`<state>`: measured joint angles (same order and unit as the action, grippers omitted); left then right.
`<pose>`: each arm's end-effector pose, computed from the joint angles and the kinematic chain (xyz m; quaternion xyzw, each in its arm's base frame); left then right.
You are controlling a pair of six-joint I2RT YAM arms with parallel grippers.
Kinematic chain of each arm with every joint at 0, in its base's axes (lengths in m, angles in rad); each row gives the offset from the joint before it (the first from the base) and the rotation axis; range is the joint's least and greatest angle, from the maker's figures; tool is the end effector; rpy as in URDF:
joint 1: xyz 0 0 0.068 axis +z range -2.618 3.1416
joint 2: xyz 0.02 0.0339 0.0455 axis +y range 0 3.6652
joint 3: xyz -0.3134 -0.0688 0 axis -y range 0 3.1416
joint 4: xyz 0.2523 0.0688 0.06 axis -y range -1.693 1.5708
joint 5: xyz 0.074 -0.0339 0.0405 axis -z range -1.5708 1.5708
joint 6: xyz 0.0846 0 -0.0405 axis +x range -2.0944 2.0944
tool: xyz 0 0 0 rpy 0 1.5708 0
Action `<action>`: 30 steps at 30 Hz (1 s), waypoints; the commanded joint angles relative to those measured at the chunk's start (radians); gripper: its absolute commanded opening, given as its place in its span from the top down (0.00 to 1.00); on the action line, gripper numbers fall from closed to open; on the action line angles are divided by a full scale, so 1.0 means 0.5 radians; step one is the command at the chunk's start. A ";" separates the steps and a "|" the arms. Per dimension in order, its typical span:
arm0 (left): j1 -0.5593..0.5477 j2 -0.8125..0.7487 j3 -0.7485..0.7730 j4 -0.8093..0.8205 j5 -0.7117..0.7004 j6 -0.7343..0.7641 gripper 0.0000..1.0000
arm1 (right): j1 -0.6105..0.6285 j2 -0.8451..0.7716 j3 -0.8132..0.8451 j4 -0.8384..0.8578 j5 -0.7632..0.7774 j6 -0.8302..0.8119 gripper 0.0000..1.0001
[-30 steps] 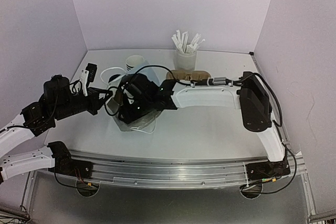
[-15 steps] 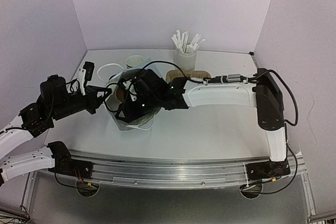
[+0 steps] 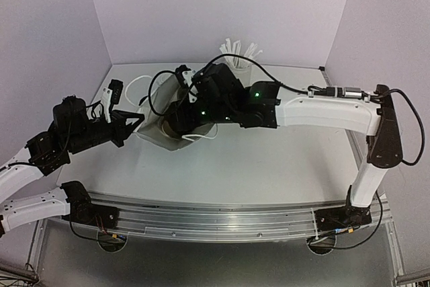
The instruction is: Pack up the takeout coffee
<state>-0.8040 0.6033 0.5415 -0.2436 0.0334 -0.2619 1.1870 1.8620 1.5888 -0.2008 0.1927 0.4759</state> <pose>0.1150 -0.1234 0.2879 0.2254 0.7742 -0.3120 0.5024 0.2056 0.4657 0.3317 -0.2487 0.8137 0.3281 0.4103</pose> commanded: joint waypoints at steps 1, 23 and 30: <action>0.000 -0.007 -0.008 0.001 0.017 0.004 1.00 | -0.024 -0.032 0.116 -0.335 0.451 0.142 0.46; 0.034 0.195 0.426 -0.577 -0.048 -0.324 1.00 | -0.029 0.143 0.789 -0.635 -0.834 -0.290 0.45; 0.168 0.408 0.647 -0.767 0.041 -0.482 1.00 | -0.142 -0.148 0.422 -0.646 -0.982 -0.069 0.40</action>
<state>-0.7563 0.7544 0.7948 -0.5312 0.0185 -0.4252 1.1610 1.8908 1.8652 -0.5182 -0.2230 0.3805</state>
